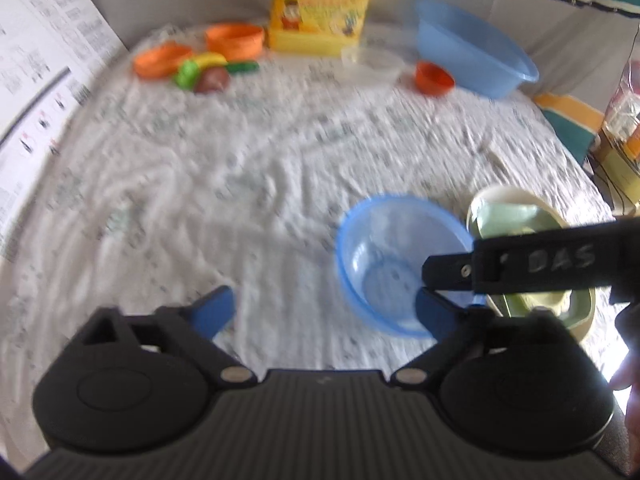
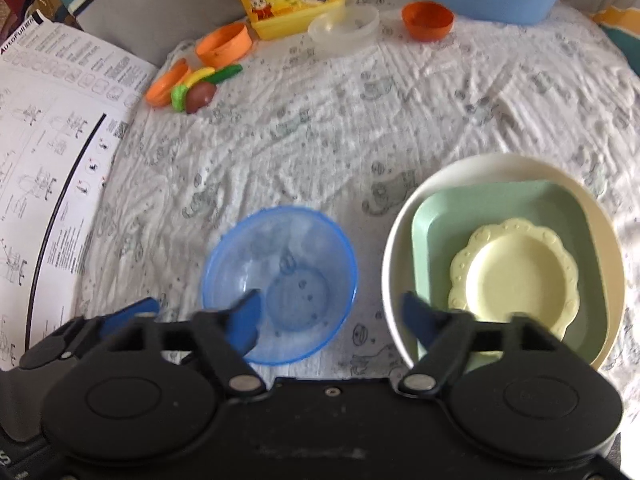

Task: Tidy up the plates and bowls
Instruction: 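Lower the blue bowl onto the sheet and open both tools, then move both tools to the clear plastic bowl and close them on its rim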

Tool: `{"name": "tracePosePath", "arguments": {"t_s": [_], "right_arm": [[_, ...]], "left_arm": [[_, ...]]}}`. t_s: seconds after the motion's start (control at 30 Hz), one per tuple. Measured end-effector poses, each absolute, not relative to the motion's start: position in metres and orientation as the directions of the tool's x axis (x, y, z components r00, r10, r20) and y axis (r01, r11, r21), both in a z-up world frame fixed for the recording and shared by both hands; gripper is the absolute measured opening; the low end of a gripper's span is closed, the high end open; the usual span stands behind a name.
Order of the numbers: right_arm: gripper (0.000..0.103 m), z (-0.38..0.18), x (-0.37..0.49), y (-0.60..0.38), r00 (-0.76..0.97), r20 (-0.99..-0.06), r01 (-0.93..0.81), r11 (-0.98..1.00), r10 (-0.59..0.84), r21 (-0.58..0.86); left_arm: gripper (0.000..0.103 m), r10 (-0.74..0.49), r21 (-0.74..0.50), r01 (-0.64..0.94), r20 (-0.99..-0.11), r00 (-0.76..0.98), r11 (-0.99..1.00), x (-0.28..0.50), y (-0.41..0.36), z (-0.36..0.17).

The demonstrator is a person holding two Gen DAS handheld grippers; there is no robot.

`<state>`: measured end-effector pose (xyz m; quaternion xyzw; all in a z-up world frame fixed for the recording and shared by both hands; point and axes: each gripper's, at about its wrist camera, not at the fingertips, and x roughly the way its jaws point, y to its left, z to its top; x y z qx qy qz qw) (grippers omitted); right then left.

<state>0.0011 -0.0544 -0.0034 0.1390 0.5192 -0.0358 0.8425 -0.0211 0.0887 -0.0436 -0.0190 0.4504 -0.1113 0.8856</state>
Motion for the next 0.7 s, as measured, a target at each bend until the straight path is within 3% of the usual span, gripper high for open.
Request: {"name": "tracePosePath", "arguments": {"t_s": [0.13, 0.7], "right_arm": [[0.099, 0.007, 0.001, -0.058, 0.498, -0.863, 0.197, 0.959, 0.08, 0.203], [0.099, 0.014, 0.002, -0.074, 0.538, -0.836, 0.23, 0.934, 0.111, 0.272]], "left_arm": [[0.103, -0.22, -0.155, 0.16, -0.786, 0.578, 0.975, -0.017, 0.098, -0.037], [0.103, -0.186, -0.146, 0.116, -0.802, 0.568, 0.982, -0.007, 0.103, -0.034]]}}
